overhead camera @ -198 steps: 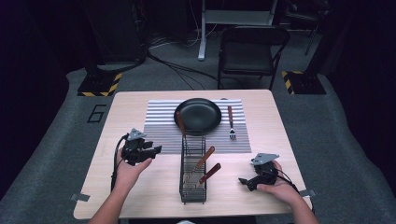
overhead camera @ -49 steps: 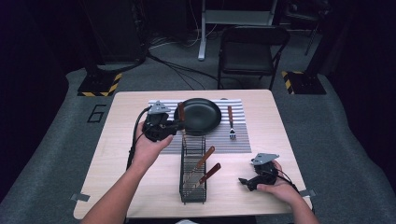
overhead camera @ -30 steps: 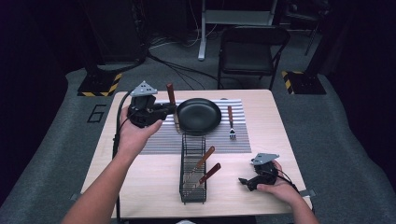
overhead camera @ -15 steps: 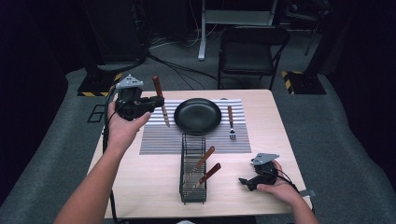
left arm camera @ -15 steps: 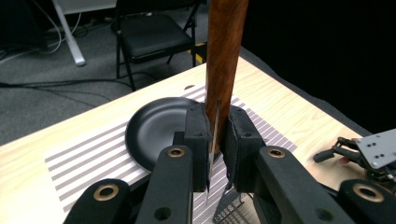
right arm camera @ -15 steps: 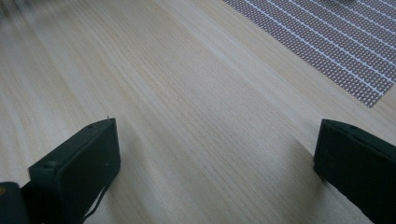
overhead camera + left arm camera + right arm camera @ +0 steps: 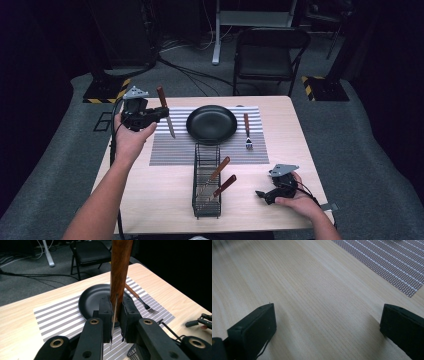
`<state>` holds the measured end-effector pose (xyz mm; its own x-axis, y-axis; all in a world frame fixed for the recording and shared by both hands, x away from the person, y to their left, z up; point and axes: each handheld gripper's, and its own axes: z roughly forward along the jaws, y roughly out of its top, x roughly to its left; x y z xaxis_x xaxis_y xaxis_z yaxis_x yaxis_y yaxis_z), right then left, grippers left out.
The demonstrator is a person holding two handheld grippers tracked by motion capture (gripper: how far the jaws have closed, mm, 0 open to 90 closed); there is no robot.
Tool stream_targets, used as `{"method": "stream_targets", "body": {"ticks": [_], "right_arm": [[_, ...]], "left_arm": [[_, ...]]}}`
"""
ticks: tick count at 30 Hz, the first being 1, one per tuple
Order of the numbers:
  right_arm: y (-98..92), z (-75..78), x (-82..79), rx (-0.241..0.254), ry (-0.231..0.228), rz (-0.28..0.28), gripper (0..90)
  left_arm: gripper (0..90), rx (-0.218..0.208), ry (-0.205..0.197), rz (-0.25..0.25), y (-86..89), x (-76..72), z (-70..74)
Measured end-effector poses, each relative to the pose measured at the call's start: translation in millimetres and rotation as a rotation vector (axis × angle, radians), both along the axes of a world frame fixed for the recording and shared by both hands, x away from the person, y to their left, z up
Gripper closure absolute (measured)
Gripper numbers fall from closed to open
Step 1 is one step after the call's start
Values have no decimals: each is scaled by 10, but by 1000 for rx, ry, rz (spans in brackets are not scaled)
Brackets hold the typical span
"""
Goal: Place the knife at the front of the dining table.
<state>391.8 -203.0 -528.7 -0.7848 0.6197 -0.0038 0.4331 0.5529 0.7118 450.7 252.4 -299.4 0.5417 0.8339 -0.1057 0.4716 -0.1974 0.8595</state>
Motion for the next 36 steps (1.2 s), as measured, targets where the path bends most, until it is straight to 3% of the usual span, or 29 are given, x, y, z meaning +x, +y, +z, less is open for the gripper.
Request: {"method": "stream_targets", "body": {"ticks": [16, 25, 36], "right_arm": [[0, -1, 0, 1, -1, 0, 0], [0, -1, 0, 1, -1, 0, 0], [0, 0, 0, 0, -1, 0, 0]], "left_arm": [[807, 6, 29, 81, 134, 116, -438], [807, 27, 90, 123, 178, 192, -825], [807, 42, 139, 150, 215, 261, -1096]]}}
